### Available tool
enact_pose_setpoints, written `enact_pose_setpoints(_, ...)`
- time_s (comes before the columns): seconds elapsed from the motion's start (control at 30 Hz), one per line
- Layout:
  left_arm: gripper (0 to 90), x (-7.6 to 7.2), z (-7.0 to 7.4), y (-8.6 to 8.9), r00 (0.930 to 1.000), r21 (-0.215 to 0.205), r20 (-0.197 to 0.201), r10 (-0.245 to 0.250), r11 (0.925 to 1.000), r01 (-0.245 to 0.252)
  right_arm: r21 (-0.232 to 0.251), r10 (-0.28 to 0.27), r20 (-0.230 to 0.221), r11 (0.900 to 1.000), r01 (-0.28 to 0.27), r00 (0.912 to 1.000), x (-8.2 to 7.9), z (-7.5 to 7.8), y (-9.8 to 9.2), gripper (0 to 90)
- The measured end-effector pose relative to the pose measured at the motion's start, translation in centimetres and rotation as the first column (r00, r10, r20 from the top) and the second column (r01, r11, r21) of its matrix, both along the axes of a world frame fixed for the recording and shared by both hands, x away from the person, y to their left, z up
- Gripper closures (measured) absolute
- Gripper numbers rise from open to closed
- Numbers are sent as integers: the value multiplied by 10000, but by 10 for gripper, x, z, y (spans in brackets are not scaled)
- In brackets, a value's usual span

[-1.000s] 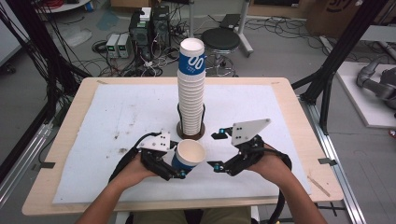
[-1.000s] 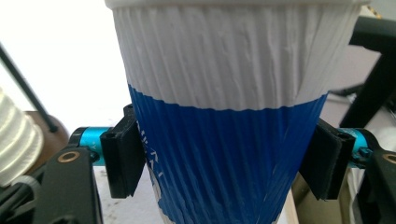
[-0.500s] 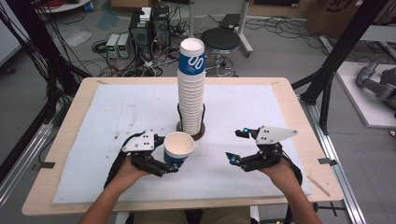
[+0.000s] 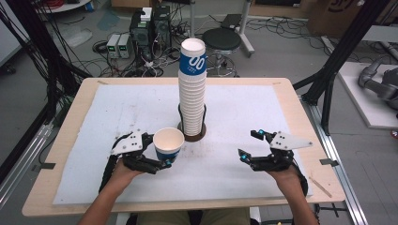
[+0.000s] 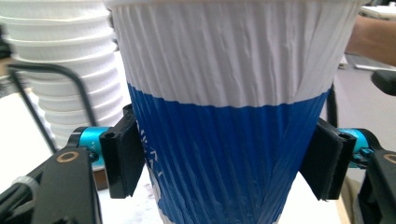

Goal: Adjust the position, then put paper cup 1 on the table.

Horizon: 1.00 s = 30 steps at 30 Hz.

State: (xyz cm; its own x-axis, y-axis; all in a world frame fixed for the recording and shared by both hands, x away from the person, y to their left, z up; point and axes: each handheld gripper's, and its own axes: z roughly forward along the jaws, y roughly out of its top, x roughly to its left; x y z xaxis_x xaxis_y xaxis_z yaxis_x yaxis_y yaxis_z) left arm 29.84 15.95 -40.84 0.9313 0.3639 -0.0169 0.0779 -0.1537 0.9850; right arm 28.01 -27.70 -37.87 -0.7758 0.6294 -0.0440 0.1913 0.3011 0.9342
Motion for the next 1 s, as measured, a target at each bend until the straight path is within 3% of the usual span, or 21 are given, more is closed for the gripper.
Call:
enact_pose_setpoints(0.5, 259, 0, -1, 24, 9947, -537, 207, 1007, 9936, -995, -79, -403, 62, 9992, 404, 9992, -3, -8, -7, 195)
enact_pose_setpoints(1.0, 258, 0, 1, 37, 9884, -854, 259, 1498, 9854, -1471, 9, -410, 86, 9992, 410, 9991, -3, -7, -10, 195)
